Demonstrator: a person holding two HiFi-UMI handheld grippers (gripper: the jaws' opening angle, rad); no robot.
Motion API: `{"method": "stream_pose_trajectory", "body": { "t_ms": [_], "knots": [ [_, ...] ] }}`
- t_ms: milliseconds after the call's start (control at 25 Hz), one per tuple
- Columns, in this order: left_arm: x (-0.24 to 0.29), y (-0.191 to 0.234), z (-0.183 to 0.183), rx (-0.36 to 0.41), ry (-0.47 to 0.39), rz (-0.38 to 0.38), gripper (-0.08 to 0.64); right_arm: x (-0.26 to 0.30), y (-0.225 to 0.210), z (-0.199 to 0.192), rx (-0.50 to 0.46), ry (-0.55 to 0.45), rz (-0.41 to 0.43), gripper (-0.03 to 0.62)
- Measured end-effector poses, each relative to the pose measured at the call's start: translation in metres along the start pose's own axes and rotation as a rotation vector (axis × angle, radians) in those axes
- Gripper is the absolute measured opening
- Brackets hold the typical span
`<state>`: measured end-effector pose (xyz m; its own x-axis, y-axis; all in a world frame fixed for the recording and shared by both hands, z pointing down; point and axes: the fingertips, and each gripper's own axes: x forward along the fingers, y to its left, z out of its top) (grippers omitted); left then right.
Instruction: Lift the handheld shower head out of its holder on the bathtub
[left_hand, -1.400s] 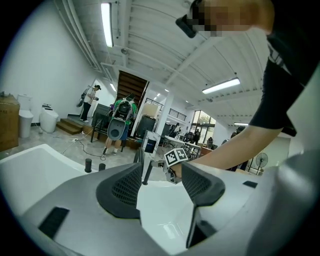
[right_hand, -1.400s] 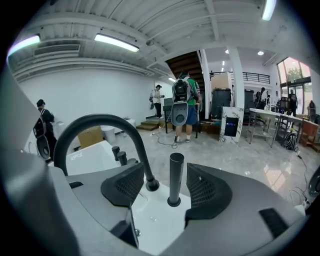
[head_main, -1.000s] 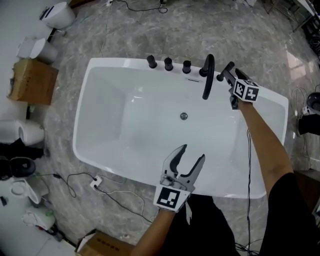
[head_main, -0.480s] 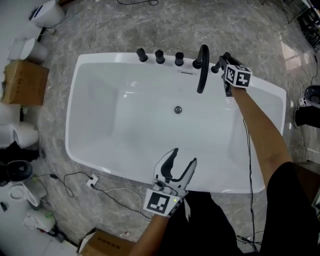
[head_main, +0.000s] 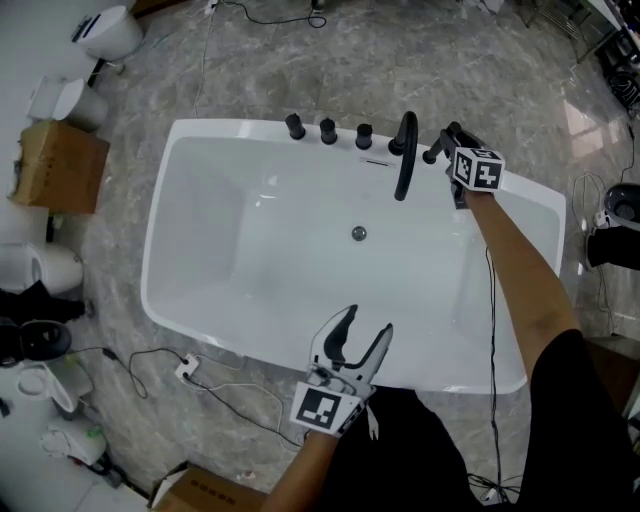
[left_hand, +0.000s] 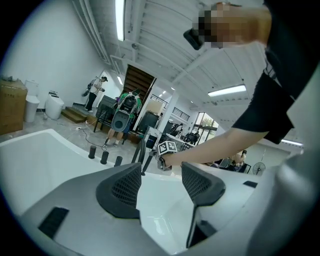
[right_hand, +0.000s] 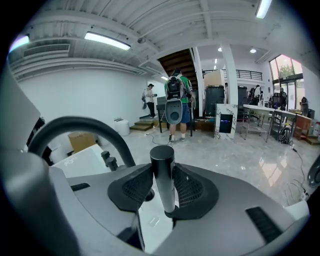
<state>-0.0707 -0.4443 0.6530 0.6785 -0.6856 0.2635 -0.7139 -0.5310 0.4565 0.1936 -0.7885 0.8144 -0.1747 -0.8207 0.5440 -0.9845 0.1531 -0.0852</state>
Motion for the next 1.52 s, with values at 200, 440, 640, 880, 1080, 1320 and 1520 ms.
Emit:
{"method": "stream_pose_trajectory", "body": {
  "t_ms": [200,440,640,880,1080,1320,1520],
  "knots": [
    [-0.006,-0.011,0.028,0.032,-0.027,-0.007,0.232,-0.025,0.012,0.030,-0.046,-0.008,0.023,0.124],
    [-0.023,-0.030,0.054,0.073,-0.048,-0.017,0.232,-0.057,0.019,0.063,-0.053,-0.020,0.017,0.124],
    [-0.042,-0.045,0.073,0.089,-0.057,-0.020,0.232,-0.087,0.028,0.098,-0.070,-0.040,0.019,0.124],
    [-0.069,-0.063,0.091,0.159,-0.046,-0.017,0.232,-0.129,0.042,0.146,-0.092,-0.074,0.025,0.124],
    [-0.083,-0.070,0.108,0.179,-0.074,-0.046,0.239,-0.162,0.048,0.194,-0.124,-0.117,0.017,0.123],
    [-0.108,-0.068,0.129,0.197,-0.080,-0.053,0.239,-0.205,0.062,0.240,-0.141,-0.151,0.003,0.123],
    [-0.124,-0.071,0.136,0.175,-0.137,-0.079,0.239,-0.236,0.076,0.272,-0.158,-0.182,-0.014,0.124]
  ]
}}
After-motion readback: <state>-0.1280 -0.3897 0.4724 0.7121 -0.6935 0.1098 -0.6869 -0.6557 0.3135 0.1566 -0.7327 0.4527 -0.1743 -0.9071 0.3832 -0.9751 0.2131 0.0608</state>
